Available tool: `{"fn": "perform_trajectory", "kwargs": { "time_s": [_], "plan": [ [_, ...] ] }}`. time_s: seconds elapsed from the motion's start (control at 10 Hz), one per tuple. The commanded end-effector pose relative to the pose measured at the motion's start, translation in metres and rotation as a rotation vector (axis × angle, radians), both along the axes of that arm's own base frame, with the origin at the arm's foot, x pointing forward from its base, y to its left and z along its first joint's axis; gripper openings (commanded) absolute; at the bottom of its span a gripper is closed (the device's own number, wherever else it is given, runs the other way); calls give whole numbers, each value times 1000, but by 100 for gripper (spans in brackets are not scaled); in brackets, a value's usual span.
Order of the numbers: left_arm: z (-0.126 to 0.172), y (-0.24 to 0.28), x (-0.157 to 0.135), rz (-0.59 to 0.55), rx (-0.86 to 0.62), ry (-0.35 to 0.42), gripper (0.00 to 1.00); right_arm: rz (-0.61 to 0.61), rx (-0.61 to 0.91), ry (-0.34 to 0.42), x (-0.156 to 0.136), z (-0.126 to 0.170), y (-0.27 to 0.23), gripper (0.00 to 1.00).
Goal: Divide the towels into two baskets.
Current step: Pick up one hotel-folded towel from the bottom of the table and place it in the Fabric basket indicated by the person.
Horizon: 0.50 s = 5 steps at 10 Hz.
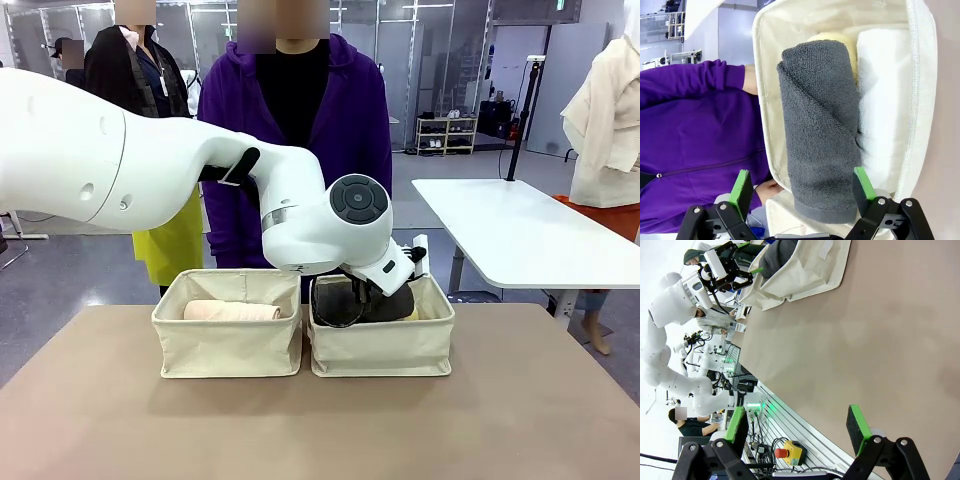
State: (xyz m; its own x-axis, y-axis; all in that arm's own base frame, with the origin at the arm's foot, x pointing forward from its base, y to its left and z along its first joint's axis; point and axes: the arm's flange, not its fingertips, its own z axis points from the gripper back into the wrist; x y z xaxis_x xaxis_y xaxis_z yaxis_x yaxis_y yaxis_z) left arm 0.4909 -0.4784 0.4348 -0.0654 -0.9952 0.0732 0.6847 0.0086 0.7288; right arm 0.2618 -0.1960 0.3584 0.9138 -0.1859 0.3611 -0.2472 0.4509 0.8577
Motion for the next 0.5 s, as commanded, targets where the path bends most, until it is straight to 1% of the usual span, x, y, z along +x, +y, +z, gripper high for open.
{"fn": "perform_trajectory", "kwargs": {
  "time_s": [0.0, 0.4],
  "plan": [
    [0, 0, 0, -3, 3, -5, 100, -10, 10, 5, -2, 4, 1, 100],
    [0, 0, 0, -3, 3, -5, 100, -10, 10, 5, -2, 4, 1, 100]
  ]
}}
